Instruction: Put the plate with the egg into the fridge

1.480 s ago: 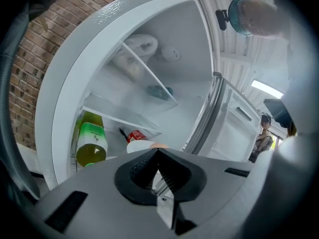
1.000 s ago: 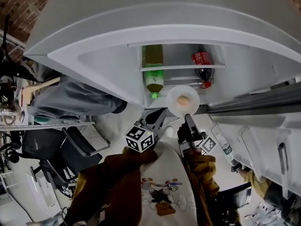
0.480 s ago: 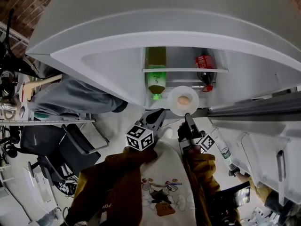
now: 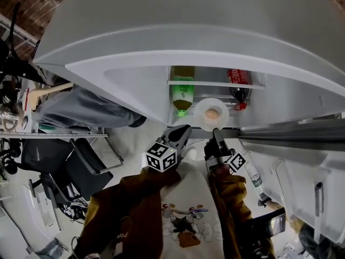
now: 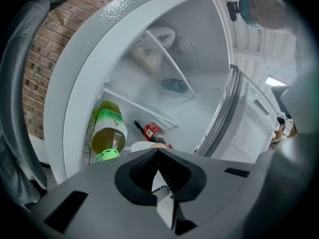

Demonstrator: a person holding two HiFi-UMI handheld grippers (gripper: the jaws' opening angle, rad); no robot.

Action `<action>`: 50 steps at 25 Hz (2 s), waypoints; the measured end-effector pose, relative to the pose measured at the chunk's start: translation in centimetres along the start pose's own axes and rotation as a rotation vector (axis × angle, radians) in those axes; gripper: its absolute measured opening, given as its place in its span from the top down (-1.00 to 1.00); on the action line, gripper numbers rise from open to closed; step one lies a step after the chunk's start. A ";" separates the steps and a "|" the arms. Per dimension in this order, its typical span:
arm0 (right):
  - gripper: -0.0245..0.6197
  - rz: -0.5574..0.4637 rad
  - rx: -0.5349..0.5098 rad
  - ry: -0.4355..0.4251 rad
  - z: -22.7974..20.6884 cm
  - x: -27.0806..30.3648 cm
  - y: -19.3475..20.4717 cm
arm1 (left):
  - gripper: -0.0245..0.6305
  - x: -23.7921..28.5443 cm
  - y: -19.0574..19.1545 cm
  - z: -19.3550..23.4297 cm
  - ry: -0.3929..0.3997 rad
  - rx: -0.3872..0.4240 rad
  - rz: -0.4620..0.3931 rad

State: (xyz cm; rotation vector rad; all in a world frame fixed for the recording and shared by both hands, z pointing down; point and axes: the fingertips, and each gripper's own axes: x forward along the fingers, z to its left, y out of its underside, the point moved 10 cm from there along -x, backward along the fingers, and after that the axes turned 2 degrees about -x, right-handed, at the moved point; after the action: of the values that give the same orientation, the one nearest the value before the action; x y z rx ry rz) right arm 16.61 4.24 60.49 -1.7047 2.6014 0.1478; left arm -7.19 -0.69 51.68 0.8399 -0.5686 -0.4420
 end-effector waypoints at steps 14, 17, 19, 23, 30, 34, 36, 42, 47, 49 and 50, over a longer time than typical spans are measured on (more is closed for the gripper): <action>0.84 -0.004 -0.003 0.028 -1.7 2.3 -1.4 | 0.91 1.1 -0.4 0.3 0.002 0.015 0.024; 0.84 -0.004 0.008 0.036 -2.1 2.6 -1.4 | 0.91 1.5 -0.6 0.4 -0.002 0.013 0.025; 0.84 -0.005 0.015 0.040 -2.5 2.6 -1.4 | 0.91 1.7 -0.6 0.5 -0.002 0.016 0.027; 0.84 0.003 0.016 0.051 -2.9 2.8 -1.4 | 0.91 2.2 -0.6 0.4 0.005 0.025 0.038; 0.84 -0.014 0.039 0.083 -3.8 2.6 -1.6 | 0.91 2.7 -0.5 0.1 0.020 0.042 0.056; 0.84 -0.027 0.048 0.082 -4.0 2.8 -1.7 | 0.91 2.7 -0.5 0.0 0.025 0.050 0.059; 0.84 -0.028 0.050 0.083 -4.0 2.8 -1.7 | 0.91 2.6 -0.5 0.0 0.023 0.051 0.059; 0.84 -0.031 0.058 0.098 -4.4 2.6 -1.7 | 0.91 2.6 -0.5 -0.1 0.018 0.053 0.054; 0.84 -0.036 0.047 0.122 -4.7 2.5 -1.9 | 0.91 2.7 -0.3 -0.2 0.019 0.049 0.053; 0.84 -0.038 0.049 0.124 -4.6 2.7 -2.0 | 0.91 2.8 -0.3 -0.2 0.017 0.047 0.052; 0.85 -0.038 0.050 0.124 -4.6 2.8 -2.0 | 0.91 2.8 -0.2 -0.2 0.015 0.046 0.053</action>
State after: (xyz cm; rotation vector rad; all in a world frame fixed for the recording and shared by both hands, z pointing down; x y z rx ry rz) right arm 17.46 0.40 64.76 -1.8009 2.6309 -0.0250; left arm -4.99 -2.32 52.24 0.8699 -0.5875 -0.3746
